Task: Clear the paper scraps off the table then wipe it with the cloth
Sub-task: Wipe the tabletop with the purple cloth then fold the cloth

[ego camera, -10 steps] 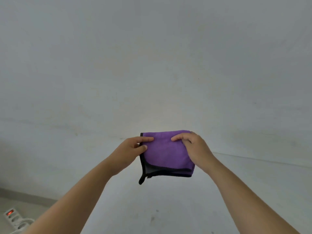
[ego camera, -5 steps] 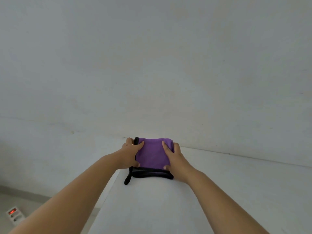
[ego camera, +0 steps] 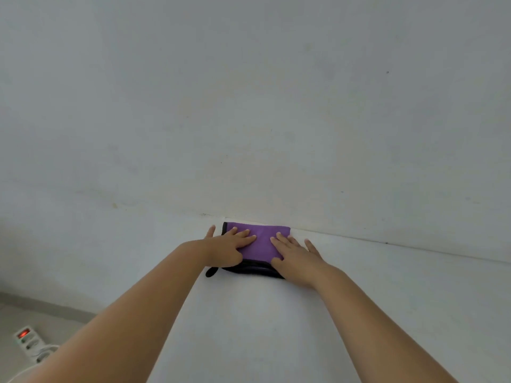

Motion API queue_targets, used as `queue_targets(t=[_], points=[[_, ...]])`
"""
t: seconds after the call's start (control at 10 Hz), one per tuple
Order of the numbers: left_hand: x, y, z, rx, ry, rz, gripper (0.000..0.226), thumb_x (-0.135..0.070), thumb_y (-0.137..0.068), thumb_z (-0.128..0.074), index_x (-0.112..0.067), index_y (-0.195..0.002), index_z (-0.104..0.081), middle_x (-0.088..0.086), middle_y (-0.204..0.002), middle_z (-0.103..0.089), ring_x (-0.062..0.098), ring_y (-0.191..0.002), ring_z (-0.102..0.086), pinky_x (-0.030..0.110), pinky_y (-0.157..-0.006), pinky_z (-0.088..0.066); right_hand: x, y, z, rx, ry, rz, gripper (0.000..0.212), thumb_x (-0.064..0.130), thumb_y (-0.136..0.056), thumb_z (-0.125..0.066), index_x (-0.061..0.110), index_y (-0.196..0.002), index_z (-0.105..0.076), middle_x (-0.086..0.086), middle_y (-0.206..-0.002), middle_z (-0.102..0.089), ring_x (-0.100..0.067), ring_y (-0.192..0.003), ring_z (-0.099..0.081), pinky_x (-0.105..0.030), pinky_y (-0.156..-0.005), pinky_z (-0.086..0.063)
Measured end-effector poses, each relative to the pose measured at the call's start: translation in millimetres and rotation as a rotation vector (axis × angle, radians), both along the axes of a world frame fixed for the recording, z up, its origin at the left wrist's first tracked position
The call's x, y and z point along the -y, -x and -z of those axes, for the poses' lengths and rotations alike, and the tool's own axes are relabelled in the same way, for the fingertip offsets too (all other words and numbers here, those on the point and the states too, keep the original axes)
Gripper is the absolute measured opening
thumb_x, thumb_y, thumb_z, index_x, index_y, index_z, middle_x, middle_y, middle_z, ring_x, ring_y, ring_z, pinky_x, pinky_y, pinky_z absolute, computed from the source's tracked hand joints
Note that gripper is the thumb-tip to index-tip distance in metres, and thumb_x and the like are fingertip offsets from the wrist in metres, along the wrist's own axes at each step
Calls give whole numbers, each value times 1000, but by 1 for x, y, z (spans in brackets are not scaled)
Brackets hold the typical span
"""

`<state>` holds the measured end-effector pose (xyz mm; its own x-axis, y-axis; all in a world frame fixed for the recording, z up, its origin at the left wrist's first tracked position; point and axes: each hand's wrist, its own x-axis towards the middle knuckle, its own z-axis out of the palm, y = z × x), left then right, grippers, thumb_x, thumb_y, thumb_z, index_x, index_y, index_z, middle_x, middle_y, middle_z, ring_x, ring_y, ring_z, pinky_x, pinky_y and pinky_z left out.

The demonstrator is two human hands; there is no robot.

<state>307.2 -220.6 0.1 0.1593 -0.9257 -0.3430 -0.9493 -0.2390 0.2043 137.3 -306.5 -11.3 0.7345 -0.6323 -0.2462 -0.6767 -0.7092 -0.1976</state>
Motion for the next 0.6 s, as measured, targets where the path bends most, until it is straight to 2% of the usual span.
queue_targets(t=[0.1, 0.2, 0.3, 0.4, 0.5, 0.6], points=[[0, 3, 2, 48, 35, -6, 69, -13, -91, -33, -37, -149, -4, -12, -158, 2, 13, -146, 10, 50, -112, 19, -1, 1, 0, -6, -15, 37, 62, 40, -95, -24, 28, -151, -1, 9, -159, 8, -12, -147, 7, -40, -118, 12], [-5, 10, -1, 62, 76, -33, 70, -11, -89, -34, -34, -150, -7, -10, -159, -1, 15, -146, 10, 48, -113, 18, -6, 4, -2, 79, -14, 63, 61, 37, -96, -29, 28, -151, -5, 9, -160, 2, -12, -147, 2, -41, -118, 10], [-13, 18, -5, 34, 124, -91, 61, -10, -93, -30, -30, -150, -15, -5, -158, -14, 17, -147, 1, 46, -116, 13, -12, 21, -9, 214, -1, 110, 54, 30, -99, -32, 26, -150, -14, 6, -158, -16, -12, -145, -16, -41, -119, 4], [-25, 34, -19, -6, 171, -135, 49, -17, -98, -27, -29, -146, -28, -1, -141, -46, 18, -140, -27, 40, -118, -1, -16, 51, -26, 259, 44, 173, 44, 29, -100, -33, 24, -144, -32, 0, -145, -44, -17, -134, -40, -37, -116, -18], [-36, 55, -39, -48, 237, -121, 43, -17, -98, -31, -24, -140, -41, -2, -140, -48, 18, -130, -42, 29, -109, -28, -20, 86, -46, 323, 14, 271, 40, 31, -96, -43, 23, -136, -46, -3, -136, -53, -21, -125, -49, -33, -106, -36], [-46, 80, -61, -66, 327, -82, 41, -15, -97, -33, -22, -134, -50, -3, -141, -47, 16, -128, -44, 26, -105, -35, -23, 118, -70, 363, 43, 312, 39, 31, -95, -47, 22, -132, -50, -4, -130, -56, -22, -119, -53, -34, -103, -40]])
